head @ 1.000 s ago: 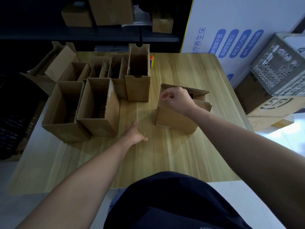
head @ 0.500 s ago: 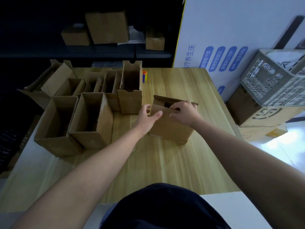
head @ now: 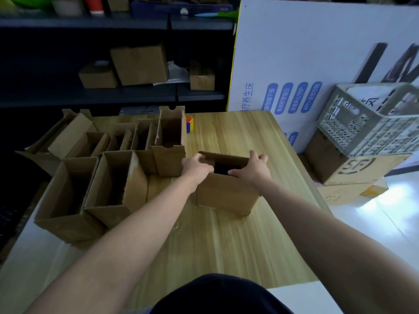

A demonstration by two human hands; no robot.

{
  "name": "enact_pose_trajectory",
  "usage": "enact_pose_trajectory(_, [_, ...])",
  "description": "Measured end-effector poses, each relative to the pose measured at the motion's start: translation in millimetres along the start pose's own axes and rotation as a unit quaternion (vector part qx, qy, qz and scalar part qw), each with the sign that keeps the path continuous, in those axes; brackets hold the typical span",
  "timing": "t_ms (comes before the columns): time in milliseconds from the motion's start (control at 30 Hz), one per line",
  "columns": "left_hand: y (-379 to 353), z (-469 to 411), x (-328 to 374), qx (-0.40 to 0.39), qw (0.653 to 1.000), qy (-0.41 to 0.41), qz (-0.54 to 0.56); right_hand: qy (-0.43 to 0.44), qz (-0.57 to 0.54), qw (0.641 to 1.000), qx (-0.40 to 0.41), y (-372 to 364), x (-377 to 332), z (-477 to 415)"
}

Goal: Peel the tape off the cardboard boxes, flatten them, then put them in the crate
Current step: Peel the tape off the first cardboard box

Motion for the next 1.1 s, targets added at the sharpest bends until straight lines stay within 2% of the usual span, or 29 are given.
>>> enact_pose_trajectory(467, [-2.2,6.5,-9.0,-0.050,0.996,0.035,0.071,-0.104,-0.020,0.994,0.004,6.2,-6.1,-4.4])
enact_pose_trajectory(700, [2.5,6.7,-10.6,-0.079,0.993,0.042,0.076,-0.044,-0.006,0.999,0.019,9.5,-4.3,-5.5])
enact_pose_trajectory(867, [14.0,-1.5,-10.8,-0.023,0.995,0.048,0.089,0.039,-0.041,0.998,-0.042,27.7,-5.0,-7.7])
enact_pose_trajectory(967, [19.3,-5.4,-6.2,-0.015,0.998,0.036,0.050,0.055,-0.050,0.997,-0.027,35.7,1.8,-7.1])
enact_pose_trajectory(1100, [18.0,-4.9,1.4,0.008,0.999,0.023,-0.028,0.034,-0.094,0.995,0.006,35.8,5.4,-1.5])
Point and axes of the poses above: each hand's wrist, its own z-axis away from the middle knuckle, its own y-axis out of the back of the hand, x = y × z, the point moved 2 cm from there along -z, towards the middle knuckle, and after that the axes turned 1 degree about z, right-handed, at the moved point
